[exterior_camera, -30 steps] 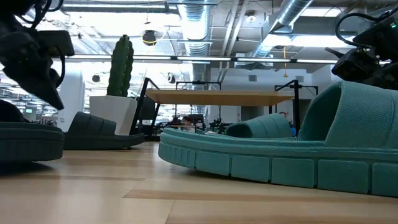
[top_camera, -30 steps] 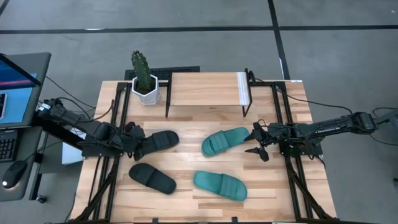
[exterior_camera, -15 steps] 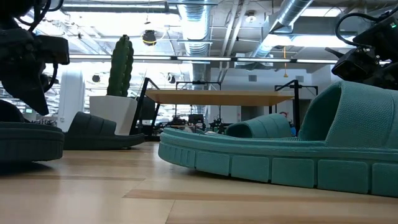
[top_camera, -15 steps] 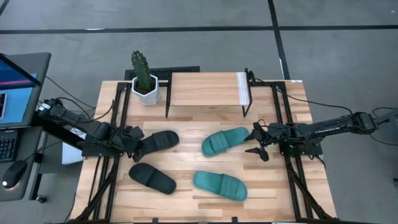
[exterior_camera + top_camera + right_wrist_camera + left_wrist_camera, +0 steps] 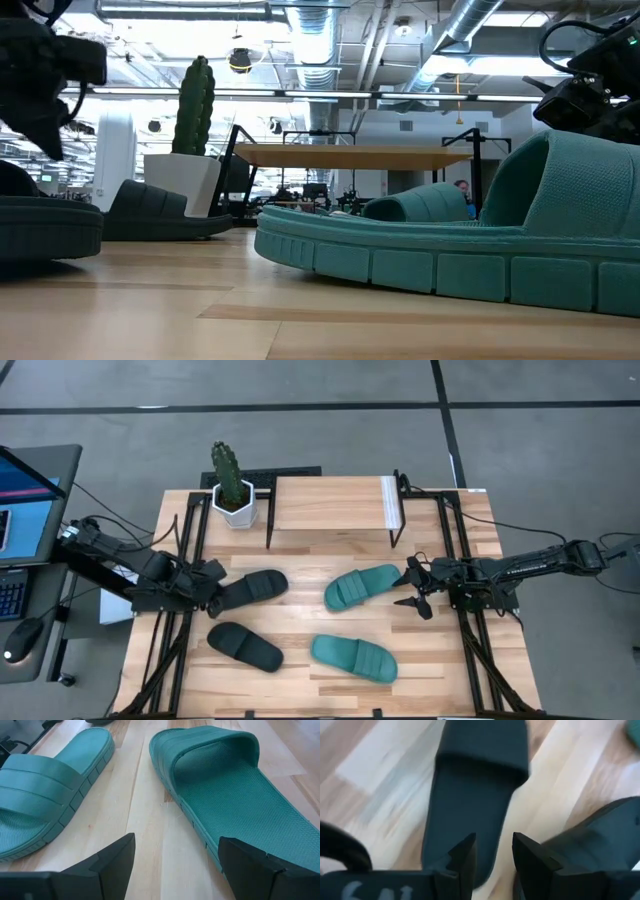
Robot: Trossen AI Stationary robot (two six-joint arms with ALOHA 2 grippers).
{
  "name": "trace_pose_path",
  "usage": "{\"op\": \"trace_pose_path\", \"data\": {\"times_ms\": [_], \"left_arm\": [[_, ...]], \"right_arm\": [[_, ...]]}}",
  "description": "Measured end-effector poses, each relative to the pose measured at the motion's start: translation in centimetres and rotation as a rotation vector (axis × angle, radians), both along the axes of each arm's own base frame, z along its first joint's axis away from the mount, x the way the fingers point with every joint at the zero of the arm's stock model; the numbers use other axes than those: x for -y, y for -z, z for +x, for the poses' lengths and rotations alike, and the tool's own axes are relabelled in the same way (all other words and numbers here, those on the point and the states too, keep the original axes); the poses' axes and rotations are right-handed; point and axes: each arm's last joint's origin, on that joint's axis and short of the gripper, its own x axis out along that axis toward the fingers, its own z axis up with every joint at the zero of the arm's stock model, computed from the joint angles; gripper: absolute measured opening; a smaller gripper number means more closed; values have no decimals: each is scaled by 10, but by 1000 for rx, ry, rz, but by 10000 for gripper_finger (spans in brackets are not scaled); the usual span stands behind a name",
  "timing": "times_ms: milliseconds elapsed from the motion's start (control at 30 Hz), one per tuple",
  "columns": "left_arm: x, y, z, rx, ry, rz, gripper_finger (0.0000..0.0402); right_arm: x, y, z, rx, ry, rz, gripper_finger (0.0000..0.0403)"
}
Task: Pick and place slides into the shelf
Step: Put the top black slide on the shelf
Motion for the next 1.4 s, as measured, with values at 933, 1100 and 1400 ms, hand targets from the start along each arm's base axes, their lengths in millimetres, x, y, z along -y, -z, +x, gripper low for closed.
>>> {"op": "trace_pose_path", "data": {"times_ms": [933, 1100, 1400], "left_arm": [[3, 31, 22, -382, 98, 109, 113], [-3, 34, 25, -413, 94, 130, 113], [-11, 35, 27, -427, 73, 119, 113]], "right_arm": [[0, 0, 0, 0, -1, 0, 269], [0, 0, 0, 0, 0, 0, 269], [0, 0, 0, 0, 0, 0, 269]]}}
